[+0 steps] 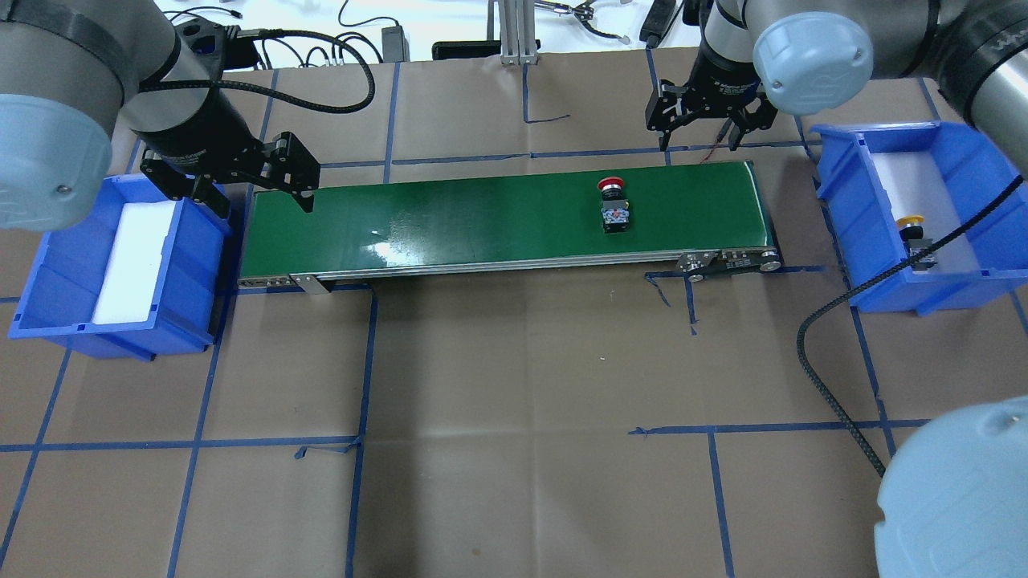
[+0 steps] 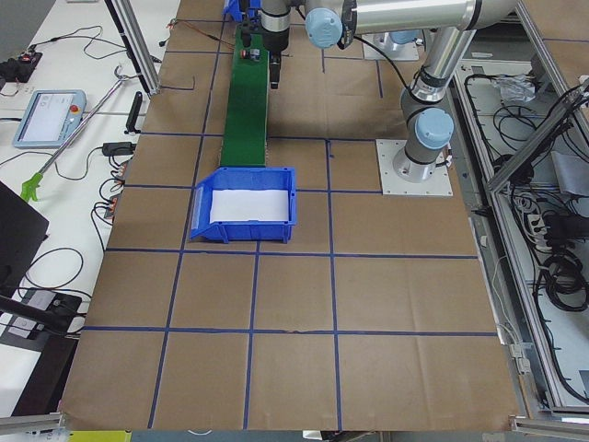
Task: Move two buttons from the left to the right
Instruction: 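Move the right gripper to the red button on the belt and grasp it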
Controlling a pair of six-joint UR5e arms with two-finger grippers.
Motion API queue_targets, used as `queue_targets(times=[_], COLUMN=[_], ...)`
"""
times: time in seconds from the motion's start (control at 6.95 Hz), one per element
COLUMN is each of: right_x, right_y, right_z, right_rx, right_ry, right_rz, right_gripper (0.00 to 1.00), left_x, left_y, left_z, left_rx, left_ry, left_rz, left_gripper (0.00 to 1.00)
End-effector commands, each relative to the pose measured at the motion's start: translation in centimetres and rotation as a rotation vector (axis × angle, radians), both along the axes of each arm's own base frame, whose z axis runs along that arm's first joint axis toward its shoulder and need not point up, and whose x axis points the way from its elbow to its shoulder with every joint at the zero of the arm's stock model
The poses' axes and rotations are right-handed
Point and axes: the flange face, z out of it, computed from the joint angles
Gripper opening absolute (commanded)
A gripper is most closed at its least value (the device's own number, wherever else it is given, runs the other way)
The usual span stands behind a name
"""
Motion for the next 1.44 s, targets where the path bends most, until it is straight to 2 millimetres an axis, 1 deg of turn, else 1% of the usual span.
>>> queue_targets(times=[0.0, 0.14, 0.29, 0.43, 0.58, 0.72, 1.01, 1.15, 1.3], right_x=[0.4, 0.4, 0.7, 1.1, 1.7, 2.9, 2.9, 2.5, 2.0], right_y=[-0.5, -0.8, -0.8, -1.4, -1.5, -1.4, -0.6, -0.3, 0.1], right_z=[-2.8, -3.2, -2.9, -4.9, -6.1, -7.0, -9.3, -10.3, -11.0], right_rx=[0.042, 0.046, 0.033, 0.052, 0.048, 0.007, 0.038, 0.057, 0.073], right_ry=[-0.041, -0.042, -0.046, -0.095, -0.102, -0.102, -0.1, -0.085, -0.078], right_rz=[-0.005, -0.005, -0.003, -0.025, -0.031, -0.009, 0.0, 0.001, -0.006], right_gripper=[0.96, 0.95, 0.95, 0.96, 0.96, 0.98, 0.99, 0.99, 0.96], left_x=[0.0, 0.0, 0.0, 0.0, 0.0, 0.0, 0.0, 0.0, 0.0], left_y=[0.0, 0.0, 0.0, 0.0, 0.0, 0.0, 0.0, 0.0, 0.0], left_z=[0.0, 0.0, 0.0, 0.0, 0.0, 0.0, 0.0, 0.0, 0.0], left_rx=[0.0, 0.0, 0.0, 0.0, 0.0, 0.0, 0.0, 0.0, 0.0], left_ry=[0.0, 0.0, 0.0, 0.0, 0.0, 0.0, 0.0, 0.0, 0.002], left_rz=[-0.001, -0.001, -0.001, -0.001, -0.001, -0.001, 0.0, 0.0, 0.0], left_gripper=[1.0, 1.0, 1.0, 1.0, 1.0, 1.0, 1.0, 1.0, 1.0])
